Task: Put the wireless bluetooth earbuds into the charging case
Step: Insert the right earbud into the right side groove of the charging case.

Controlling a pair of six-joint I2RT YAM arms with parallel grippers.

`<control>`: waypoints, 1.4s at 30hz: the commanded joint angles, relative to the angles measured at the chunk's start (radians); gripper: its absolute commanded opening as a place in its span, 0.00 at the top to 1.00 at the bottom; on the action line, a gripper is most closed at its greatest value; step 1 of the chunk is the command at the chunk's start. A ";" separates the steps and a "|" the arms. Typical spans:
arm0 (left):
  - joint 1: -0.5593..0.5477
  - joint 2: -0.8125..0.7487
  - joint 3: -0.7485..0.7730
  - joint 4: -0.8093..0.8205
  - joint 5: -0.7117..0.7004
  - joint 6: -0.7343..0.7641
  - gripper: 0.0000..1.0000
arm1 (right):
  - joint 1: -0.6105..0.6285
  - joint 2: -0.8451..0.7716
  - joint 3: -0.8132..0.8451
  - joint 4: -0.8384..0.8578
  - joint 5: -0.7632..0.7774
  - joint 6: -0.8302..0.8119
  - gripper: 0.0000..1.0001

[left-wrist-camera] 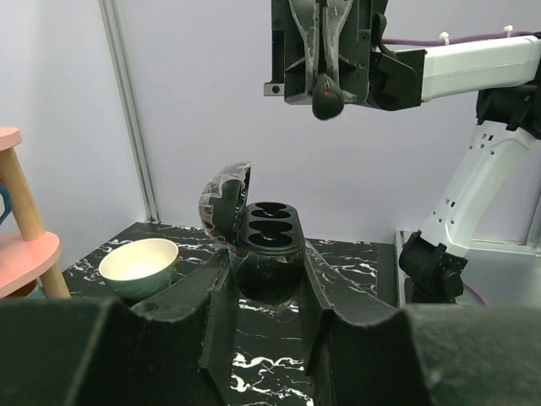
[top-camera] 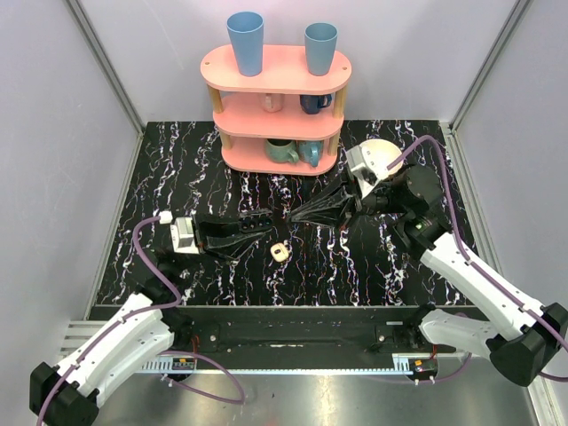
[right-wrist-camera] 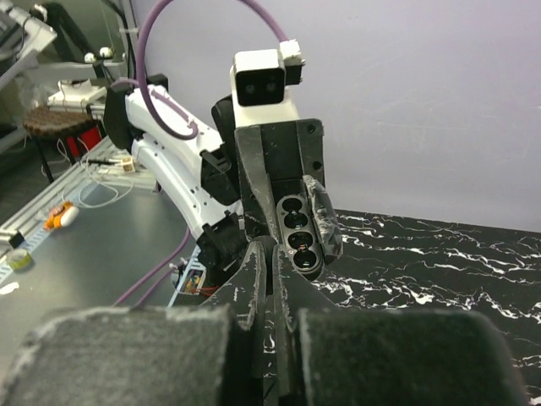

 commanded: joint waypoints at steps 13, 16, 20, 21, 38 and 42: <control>-0.004 0.046 0.064 0.114 0.090 -0.060 1.00 | 0.094 0.035 0.044 -0.097 0.062 -0.242 1.00; -0.003 0.047 0.065 0.114 0.091 -0.060 1.00 | 0.106 0.039 0.046 -0.101 0.083 -0.259 1.00; -0.004 0.049 0.065 0.114 0.085 -0.060 1.00 | 0.128 0.048 0.057 -0.124 0.114 -0.281 1.00; -0.003 0.049 0.065 0.113 0.085 -0.062 1.00 | 0.134 0.048 0.058 -0.143 0.122 -0.299 1.00; -0.003 0.049 0.065 0.117 0.091 -0.069 1.00 | 0.185 0.066 0.069 -0.215 0.217 -0.423 1.00; -0.003 0.046 0.062 0.119 0.080 -0.071 1.00 | 0.192 0.075 0.072 -0.229 0.221 -0.435 1.00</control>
